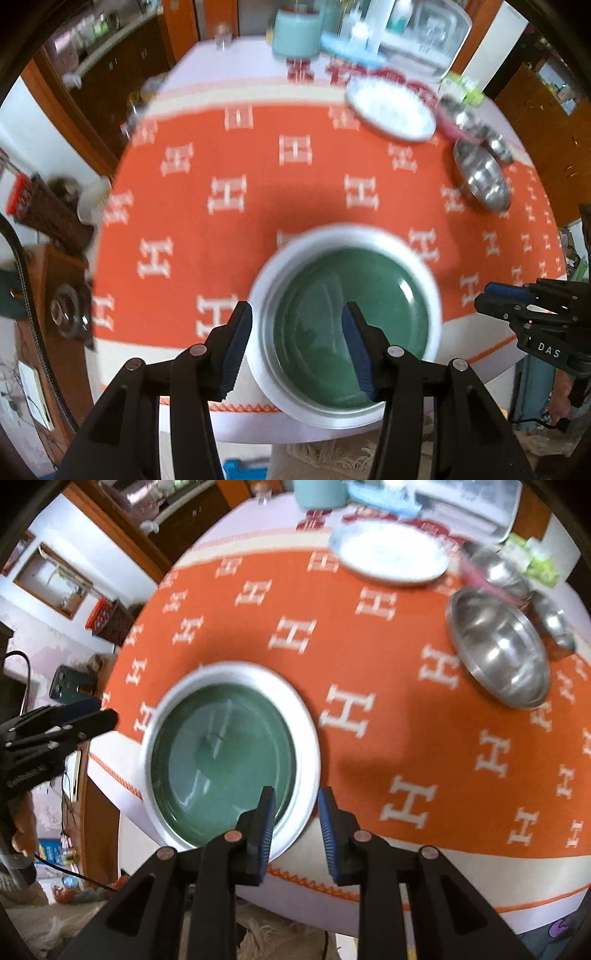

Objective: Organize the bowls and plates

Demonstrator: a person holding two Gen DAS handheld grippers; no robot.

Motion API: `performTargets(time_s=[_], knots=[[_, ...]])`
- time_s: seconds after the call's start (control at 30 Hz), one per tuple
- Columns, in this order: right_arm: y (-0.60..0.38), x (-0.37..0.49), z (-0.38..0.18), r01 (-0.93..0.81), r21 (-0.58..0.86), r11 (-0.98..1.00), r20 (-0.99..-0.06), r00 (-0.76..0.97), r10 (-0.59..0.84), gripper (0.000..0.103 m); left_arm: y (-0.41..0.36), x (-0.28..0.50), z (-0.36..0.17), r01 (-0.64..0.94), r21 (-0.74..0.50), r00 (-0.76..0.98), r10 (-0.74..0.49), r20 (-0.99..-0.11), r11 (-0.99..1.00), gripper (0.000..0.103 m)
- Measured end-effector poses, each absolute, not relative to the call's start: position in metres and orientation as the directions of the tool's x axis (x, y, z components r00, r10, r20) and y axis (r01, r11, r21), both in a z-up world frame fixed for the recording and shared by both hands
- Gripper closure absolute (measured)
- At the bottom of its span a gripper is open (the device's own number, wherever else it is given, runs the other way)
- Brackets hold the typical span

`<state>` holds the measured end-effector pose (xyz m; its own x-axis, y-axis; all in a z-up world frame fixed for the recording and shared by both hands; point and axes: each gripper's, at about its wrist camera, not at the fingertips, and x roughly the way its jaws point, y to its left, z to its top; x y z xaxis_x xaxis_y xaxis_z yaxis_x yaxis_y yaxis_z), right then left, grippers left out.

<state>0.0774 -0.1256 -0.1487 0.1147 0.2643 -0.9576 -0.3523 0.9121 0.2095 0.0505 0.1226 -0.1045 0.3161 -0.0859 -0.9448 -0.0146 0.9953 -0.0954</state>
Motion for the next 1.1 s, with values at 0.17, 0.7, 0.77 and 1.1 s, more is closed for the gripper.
performTargets(time_s=[0.17,0.7,0.77,1.1], knots=[[-0.148,0.081,-0.111,-0.319,0.211,0.924,-0.936,0.207,0.285,0.079,0.121,0.059,-0.036,-0.016,-0.01,0.457,-0.002,-0.889,1.0,0.04],[-0.191,0.102,-0.05,-0.193,0.233,0.953,-0.882,0.372,0.29,0.079,0.08,0.099,0.058,0.068,0.03,0.607,-0.018,-0.795,0.997,0.038],[-0.191,0.107,-0.048,-0.185,0.234,0.954,-0.878,0.38,0.289,0.079,0.078,0.109,0.059,0.077,0.019,0.614,-0.032,-0.789,0.997,0.036],[-0.176,0.138,-0.068,-0.167,0.223,0.96,-0.903,0.335,0.268,0.079,0.081,0.166,0.021,0.088,-0.057,0.535,-0.095,-0.839,0.994,0.036]])
